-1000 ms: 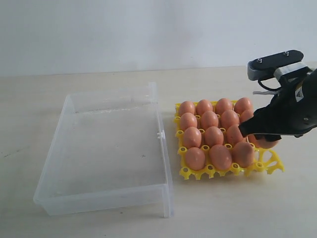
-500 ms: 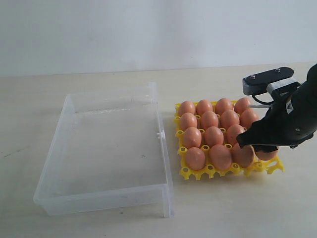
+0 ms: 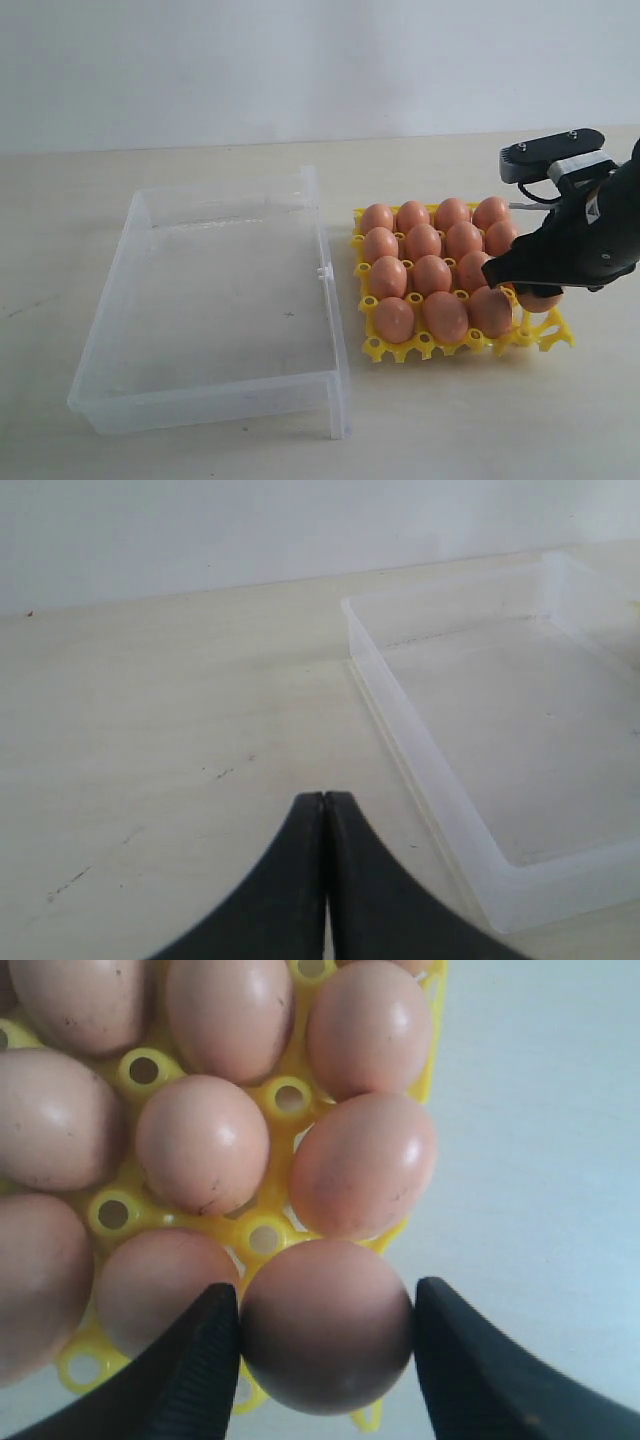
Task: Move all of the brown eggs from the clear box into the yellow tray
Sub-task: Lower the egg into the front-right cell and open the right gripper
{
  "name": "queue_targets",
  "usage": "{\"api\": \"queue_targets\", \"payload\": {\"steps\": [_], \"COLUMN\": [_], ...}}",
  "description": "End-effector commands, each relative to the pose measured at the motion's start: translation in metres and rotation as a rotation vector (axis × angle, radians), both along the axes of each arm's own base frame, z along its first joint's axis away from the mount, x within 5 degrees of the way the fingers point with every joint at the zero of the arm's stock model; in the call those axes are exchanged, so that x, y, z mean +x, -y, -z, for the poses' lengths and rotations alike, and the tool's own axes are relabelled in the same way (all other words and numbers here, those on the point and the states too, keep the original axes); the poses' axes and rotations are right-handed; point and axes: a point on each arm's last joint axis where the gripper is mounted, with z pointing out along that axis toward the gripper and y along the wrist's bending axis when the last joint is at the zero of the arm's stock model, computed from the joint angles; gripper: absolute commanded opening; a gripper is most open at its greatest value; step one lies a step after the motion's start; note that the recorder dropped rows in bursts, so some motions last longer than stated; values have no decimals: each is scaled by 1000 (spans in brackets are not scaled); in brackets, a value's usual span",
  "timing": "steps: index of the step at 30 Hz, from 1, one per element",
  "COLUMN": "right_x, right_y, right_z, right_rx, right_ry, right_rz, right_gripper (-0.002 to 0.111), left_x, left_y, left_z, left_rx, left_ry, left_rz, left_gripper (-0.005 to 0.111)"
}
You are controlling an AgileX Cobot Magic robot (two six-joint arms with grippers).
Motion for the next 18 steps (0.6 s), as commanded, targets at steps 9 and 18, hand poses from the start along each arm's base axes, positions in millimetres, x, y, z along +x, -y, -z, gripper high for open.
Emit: {"api": "queue_targets", "payload": {"steps": [9,18], "right_x": [1,3], "right_y": [1,1], "right_z": [5,13], "right_rx": [-7,-30], "right_ry": [-1,-19], "right_rz": [-8,-25], "right_gripper": [0,0], "left_x": [0,0], "left_y": [0,0], "left_z": [-3,-3], "left_rx": [-4,-4], "left_ry": [19,19], "left_rz": [3,3], "left_gripper": [0,0]}}
